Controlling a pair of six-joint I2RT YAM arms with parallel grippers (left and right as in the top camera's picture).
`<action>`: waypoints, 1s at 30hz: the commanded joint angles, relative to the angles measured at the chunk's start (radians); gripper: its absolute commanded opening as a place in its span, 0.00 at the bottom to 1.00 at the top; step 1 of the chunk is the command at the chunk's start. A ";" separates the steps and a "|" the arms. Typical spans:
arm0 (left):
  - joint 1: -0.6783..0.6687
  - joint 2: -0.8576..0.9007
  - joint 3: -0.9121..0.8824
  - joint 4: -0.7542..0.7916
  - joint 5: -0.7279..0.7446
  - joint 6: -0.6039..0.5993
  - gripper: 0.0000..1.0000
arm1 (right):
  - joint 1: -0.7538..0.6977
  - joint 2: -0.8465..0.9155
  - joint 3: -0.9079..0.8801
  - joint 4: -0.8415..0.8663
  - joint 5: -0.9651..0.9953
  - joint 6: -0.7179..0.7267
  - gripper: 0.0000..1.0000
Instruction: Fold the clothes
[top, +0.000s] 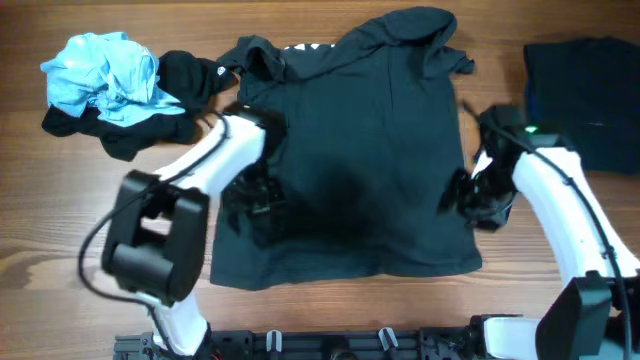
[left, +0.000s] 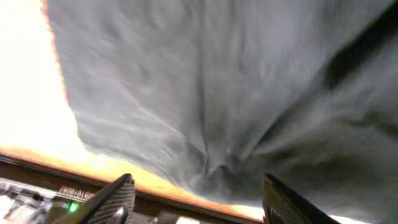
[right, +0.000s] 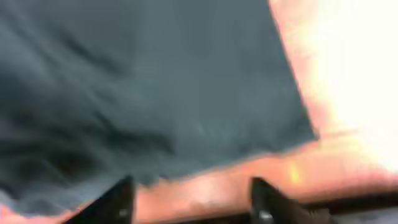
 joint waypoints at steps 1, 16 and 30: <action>0.070 -0.096 0.024 0.087 -0.033 0.027 0.72 | -0.023 -0.017 0.112 0.098 -0.066 -0.156 0.68; 0.136 -0.065 0.485 0.557 -0.063 0.211 0.75 | -0.021 0.294 0.693 0.207 -0.076 -0.410 0.72; 0.138 0.179 0.485 0.770 -0.168 0.575 0.80 | -0.021 0.408 0.715 0.292 -0.126 -0.428 0.71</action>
